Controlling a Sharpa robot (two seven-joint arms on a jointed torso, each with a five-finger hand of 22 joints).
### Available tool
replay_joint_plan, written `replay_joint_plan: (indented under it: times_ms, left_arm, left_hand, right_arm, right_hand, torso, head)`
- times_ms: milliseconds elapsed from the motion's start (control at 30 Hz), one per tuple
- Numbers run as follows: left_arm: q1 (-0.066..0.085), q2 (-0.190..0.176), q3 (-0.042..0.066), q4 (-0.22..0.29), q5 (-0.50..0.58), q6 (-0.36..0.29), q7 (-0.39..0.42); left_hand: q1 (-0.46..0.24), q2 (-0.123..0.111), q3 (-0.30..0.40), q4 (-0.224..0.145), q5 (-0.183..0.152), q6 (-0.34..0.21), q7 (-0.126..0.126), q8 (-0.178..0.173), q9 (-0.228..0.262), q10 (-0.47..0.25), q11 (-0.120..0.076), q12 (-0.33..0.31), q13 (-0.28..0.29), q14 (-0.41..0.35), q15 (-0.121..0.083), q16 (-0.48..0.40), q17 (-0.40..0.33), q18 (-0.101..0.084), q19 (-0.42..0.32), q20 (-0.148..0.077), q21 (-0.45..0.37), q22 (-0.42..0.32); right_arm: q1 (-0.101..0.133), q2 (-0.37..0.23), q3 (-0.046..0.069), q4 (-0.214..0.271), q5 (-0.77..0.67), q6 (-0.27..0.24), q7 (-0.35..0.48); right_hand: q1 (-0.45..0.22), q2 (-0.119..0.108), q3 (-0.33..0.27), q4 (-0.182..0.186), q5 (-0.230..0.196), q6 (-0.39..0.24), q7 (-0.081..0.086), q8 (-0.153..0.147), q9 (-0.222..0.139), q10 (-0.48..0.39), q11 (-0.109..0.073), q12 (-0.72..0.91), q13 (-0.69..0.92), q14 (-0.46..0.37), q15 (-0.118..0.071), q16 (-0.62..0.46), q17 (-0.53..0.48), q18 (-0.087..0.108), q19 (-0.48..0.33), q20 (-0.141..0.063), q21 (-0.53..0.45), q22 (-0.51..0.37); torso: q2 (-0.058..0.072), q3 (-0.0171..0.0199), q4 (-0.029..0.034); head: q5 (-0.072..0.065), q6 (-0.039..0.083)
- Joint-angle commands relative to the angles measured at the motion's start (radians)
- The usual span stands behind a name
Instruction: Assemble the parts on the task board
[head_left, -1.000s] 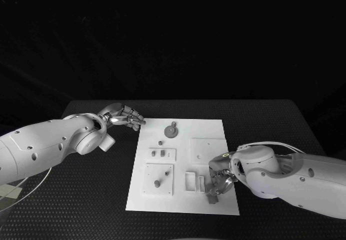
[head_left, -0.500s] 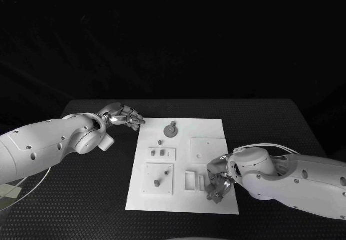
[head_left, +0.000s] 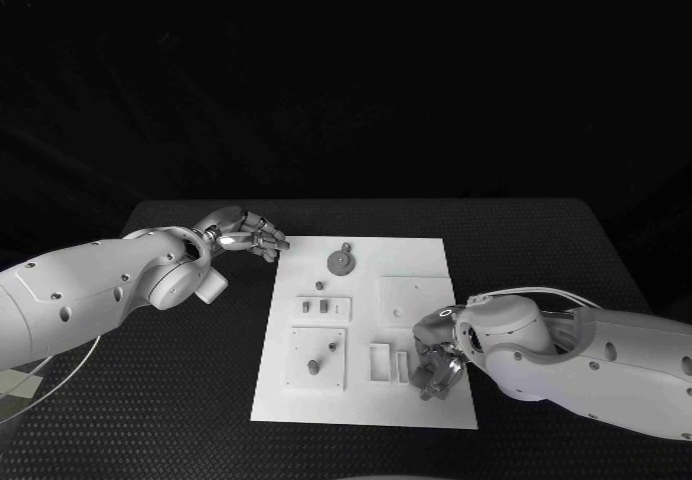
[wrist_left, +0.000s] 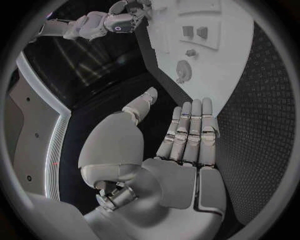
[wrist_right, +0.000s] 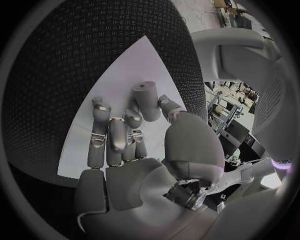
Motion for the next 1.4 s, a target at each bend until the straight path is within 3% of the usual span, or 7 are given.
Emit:
replay_joint_plan:
  times_ms: [33, 200, 367, 767, 867, 1100, 1400]
  left_arm:
    - [0.001, 0.000, 0.001, 0.002, 0.006, 0.014, 0.005]
    - [0.001, 0.001, 0.001, 0.001, 0.006, 0.018, 0.002]
    - [0.001, 0.002, 0.001, 0.000, 0.006, 0.020, 0.001]
    - [0.001, 0.003, 0.001, -0.001, 0.006, 0.023, 0.000]
    - [0.001, 0.005, 0.000, -0.001, 0.005, 0.024, 0.000]
    - [0.001, 0.004, 0.000, -0.001, 0.005, 0.023, -0.002]
    - [0.001, 0.004, 0.000, 0.001, 0.005, 0.022, -0.002]
  left_hand:
    - [-0.010, -0.003, -0.001, 0.006, -0.004, -0.002, -0.002, 0.007, -0.002, 0.001, 0.002, 0.000, -0.001, 0.001, 0.004, -0.007, 0.001, 0.010, -0.004, 0.001, 0.000, -0.001]
    - [-0.010, -0.002, -0.001, 0.006, -0.004, -0.002, -0.002, 0.007, -0.002, 0.001, 0.002, 0.000, -0.001, 0.001, 0.004, -0.007, 0.002, 0.010, -0.004, 0.001, 0.000, -0.001]
    - [-0.010, -0.002, -0.001, 0.006, -0.004, -0.002, -0.002, 0.007, -0.002, 0.001, 0.002, 0.000, -0.002, 0.001, 0.004, -0.007, 0.002, 0.010, -0.004, 0.001, 0.000, -0.001]
    - [-0.010, -0.002, 0.000, 0.007, -0.004, -0.002, -0.002, 0.007, -0.002, 0.001, 0.002, 0.000, -0.002, 0.001, 0.004, -0.008, 0.003, 0.010, -0.004, 0.001, 0.000, -0.002]
    - [-0.010, -0.002, -0.001, 0.007, -0.004, -0.003, -0.002, 0.007, -0.002, 0.001, 0.002, 0.000, -0.002, 0.001, 0.004, -0.008, 0.003, 0.010, -0.005, 0.001, 0.000, -0.002]
    - [-0.010, -0.002, -0.001, 0.007, -0.004, -0.003, -0.002, 0.007, -0.002, 0.001, 0.002, 0.000, -0.002, 0.001, 0.004, -0.008, 0.003, 0.010, -0.005, 0.001, 0.000, -0.002]
    - [-0.010, -0.003, -0.001, 0.007, -0.004, -0.003, -0.002, 0.007, -0.002, 0.001, 0.002, 0.000, -0.002, 0.001, 0.004, -0.009, 0.004, 0.010, -0.005, 0.001, 0.000, -0.002]
  right_arm:
    - [-0.003, -0.008, -0.003, 0.003, -0.008, -0.025, -0.004]
    - [-0.002, -0.023, -0.002, 0.012, 0.031, -0.055, -0.006]
    - [0.005, -0.030, -0.002, 0.012, 0.117, -0.067, -0.002]
    - [0.028, -0.041, 0.002, 0.002, 0.189, -0.075, 0.006]
    - [0.032, -0.040, 0.006, -0.007, 0.208, -0.105, 0.005]
    - [0.043, -0.030, 0.007, -0.037, 0.367, -0.228, -0.034]
    - [0.049, 0.008, 0.006, -0.064, 0.494, -0.271, -0.044]
  right_hand:
    - [0.011, 0.073, -0.007, -0.056, 0.006, 0.012, 0.005, -0.005, 0.000, -0.003, -0.002, -0.005, -0.002, 0.001, -0.002, 0.000, 0.004, 0.018, -0.008, 0.003, -0.006, 0.018]
    - [-0.012, 0.154, -0.006, -0.148, 0.006, 0.028, 0.003, -0.007, -0.003, 0.005, -0.007, -0.003, -0.005, 0.011, -0.003, 0.005, 0.014, 0.018, -0.007, 0.007, -0.003, 0.019]
    - [-0.092, 0.196, 0.023, -0.227, 0.006, 0.046, -0.001, -0.015, -0.019, 0.015, -0.007, -0.005, -0.013, 0.018, -0.003, 0.005, 0.015, 0.018, -0.002, 0.013, -0.002, 0.018]
    - [-0.210, 0.237, 0.087, -0.259, 0.006, 0.065, -0.004, -0.021, -0.037, 0.025, -0.011, -0.005, -0.018, 0.030, -0.005, 0.009, 0.022, 0.018, 0.007, 0.013, 0.002, 0.018]
    - [-0.228, 0.266, 0.098, -0.261, 0.006, 0.067, -0.004, -0.021, -0.039, 0.025, -0.011, -0.005, -0.018, 0.030, -0.005, 0.010, 0.022, 0.018, 0.008, 0.013, 0.003, 0.018]
    - [-0.273, 0.269, 0.107, -0.277, 0.006, 0.074, -0.006, -0.021, -0.043, 0.030, -0.013, -0.003, -0.019, 0.035, -0.007, 0.011, 0.024, 0.018, 0.013, 0.012, 0.007, 0.018]
    - [-0.335, 0.260, 0.113, -0.267, 0.006, 0.077, -0.007, -0.022, -0.047, 0.031, -0.014, -0.004, -0.020, 0.037, -0.009, 0.011, 0.024, 0.018, 0.014, 0.008, 0.005, 0.017]
  torso:
    - [0.000, 0.0000, 0.0000]
    - [0.000, -0.0002, -0.0004]
    - [0.000, -0.0004, -0.0002]
    - [0.000, -0.0005, -0.0001]
    - [0.000, -0.0006, -0.0002]
    - [0.000, -0.0012, 0.0001]
    - [-0.001, -0.0026, -0.0006]
  head:
    - [0.000, 0.000]
    - [-0.001, 0.001]
    - [-0.002, 0.001]
    - [-0.003, 0.000]
    - [-0.003, 0.003]
    - [-0.003, 0.003]
    - [-0.006, 0.003]
